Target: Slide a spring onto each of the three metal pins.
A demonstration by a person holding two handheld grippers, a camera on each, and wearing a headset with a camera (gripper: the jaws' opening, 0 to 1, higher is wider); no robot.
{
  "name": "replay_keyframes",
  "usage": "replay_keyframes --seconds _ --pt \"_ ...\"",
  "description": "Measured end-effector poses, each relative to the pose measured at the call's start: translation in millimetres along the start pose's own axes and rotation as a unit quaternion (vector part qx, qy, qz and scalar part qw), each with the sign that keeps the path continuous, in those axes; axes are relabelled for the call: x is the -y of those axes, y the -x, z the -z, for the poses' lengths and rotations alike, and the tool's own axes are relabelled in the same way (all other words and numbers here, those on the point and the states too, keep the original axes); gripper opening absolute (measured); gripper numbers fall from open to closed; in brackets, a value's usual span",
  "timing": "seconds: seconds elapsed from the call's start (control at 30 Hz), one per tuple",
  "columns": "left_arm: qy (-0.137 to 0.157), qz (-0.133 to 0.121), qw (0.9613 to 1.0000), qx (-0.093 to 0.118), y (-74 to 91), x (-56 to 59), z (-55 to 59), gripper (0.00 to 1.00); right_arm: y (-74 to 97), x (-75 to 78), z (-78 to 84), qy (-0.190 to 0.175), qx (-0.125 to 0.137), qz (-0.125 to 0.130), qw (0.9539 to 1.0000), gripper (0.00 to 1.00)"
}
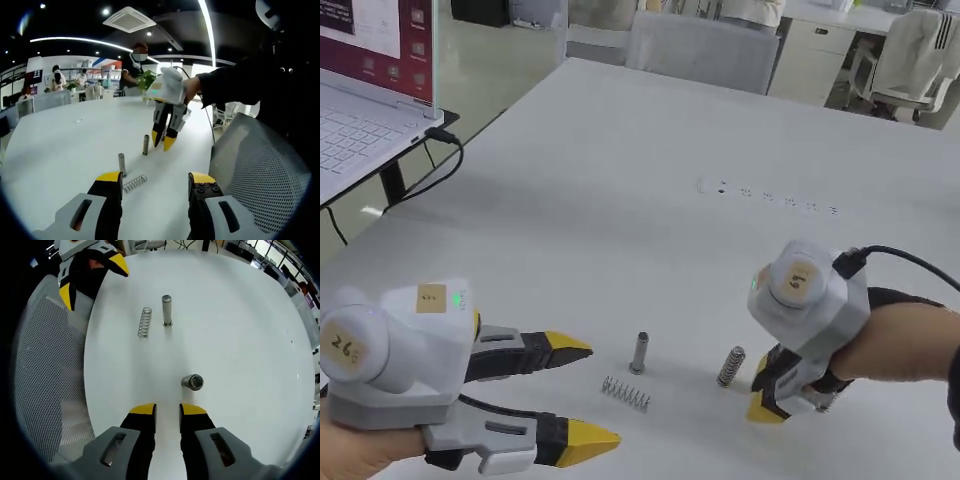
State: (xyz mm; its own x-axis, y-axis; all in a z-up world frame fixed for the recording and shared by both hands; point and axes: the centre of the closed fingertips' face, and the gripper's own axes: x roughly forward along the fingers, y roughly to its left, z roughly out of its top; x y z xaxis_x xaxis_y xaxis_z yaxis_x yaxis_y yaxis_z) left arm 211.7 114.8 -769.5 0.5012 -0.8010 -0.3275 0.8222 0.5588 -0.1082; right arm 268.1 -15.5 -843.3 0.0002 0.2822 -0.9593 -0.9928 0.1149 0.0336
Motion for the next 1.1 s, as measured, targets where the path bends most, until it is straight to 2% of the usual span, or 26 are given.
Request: replay_keyframes --seconds 0.2,0.47,0.67,0.87,1.1 --pt "-0.001 0.000 1.0000 -0.001 -0.3 -0.4 0.4 0.47 3.2 -24.3 -11.6 -0.012 0.026 -0.022 0.9993 0.16" --pt "-0.003 0.002 1.0000 -0.001 -0.9 0.0 0.2 0.47 5.9 -44.1 -36.8 0.003 0.045 -0.023 0.9987 0.16" --pt "-0.003 0.001 1.0000 -0.002 1.0 -0.3 1.3 0.46 6.5 -46.4 -54.4 0.013 0.060 -0.017 0.9979 0.15" --pt "-0.005 0.000 1.0000 -0.003 1.7 0.0 1.4 0.46 0.0 -41.2 -68.2 0.022 0.071 -0.001 0.9972 0.15" --pt "-0.005 0.000 1.0000 -0.006 2.0 0.1 3.3 0.46 -7.9 -38.7 -86.2 0.027 0.082 0.005 0.9963 0.15"
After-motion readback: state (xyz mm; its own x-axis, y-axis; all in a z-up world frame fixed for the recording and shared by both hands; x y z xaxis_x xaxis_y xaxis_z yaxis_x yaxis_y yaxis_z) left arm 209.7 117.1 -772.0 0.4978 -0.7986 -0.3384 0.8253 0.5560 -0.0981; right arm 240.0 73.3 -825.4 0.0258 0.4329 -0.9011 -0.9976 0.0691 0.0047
